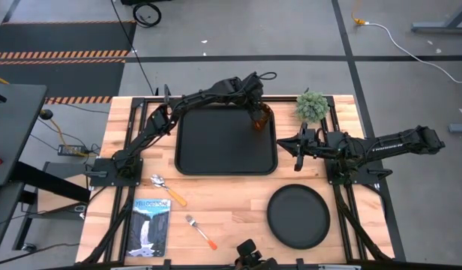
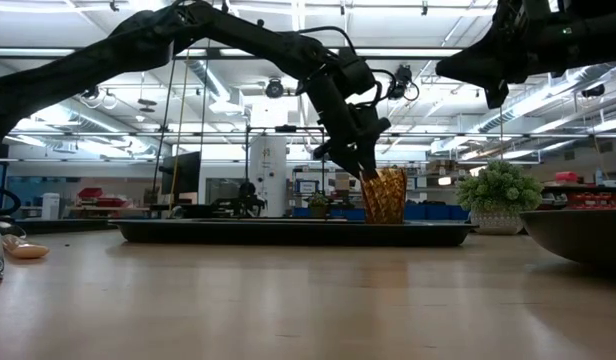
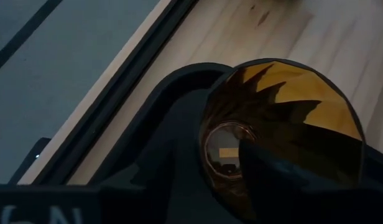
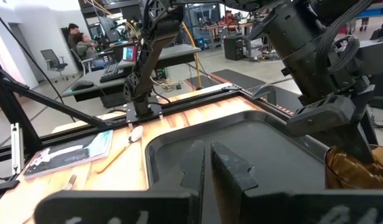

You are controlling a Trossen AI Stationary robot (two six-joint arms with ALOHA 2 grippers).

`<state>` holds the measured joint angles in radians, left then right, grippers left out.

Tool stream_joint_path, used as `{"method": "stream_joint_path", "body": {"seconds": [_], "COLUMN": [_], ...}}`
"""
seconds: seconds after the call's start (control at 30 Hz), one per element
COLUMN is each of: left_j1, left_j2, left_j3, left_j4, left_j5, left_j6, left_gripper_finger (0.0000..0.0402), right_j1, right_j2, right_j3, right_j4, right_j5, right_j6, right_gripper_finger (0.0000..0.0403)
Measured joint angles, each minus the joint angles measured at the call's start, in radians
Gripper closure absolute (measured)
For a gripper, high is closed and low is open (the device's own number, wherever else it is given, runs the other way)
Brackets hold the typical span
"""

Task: Pick and place plate/cup/fork/spoon on tray
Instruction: Put the brown glass on the black tray

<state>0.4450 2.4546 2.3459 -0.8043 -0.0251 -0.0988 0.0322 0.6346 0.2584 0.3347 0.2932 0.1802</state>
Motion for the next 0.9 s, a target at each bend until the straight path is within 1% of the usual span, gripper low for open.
{"method": "stream_joint_path", "body": {"seconds": [0.37,0.63,0.9], "left_j1": [0.0,-0.001,-0.028], "left_j2": [-0.001,-0.052,-0.114], "left_j3": [0.0,-0.001,0.0], "left_j4": [0.006,0.034,0.028], "left_j5": [0.003,0.003,-0.016], "left_j6": [0.006,0.019,0.129], "left_gripper_finger": [0.0214,0.0214,0.0214], "right_j1": [0.0,0.0,0.0], "right_j2": [0.0,0.0,0.0], "right_j3": [0.0,0.0,0.0], "right_j4": [-0.024,-0.025,-0.023], "right_j5": [0.0,0.0,0.0], "right_j6": [0.0,0.0,-0.006], "right_gripper_finger": [0.0371,0.0371,0.0371]}}
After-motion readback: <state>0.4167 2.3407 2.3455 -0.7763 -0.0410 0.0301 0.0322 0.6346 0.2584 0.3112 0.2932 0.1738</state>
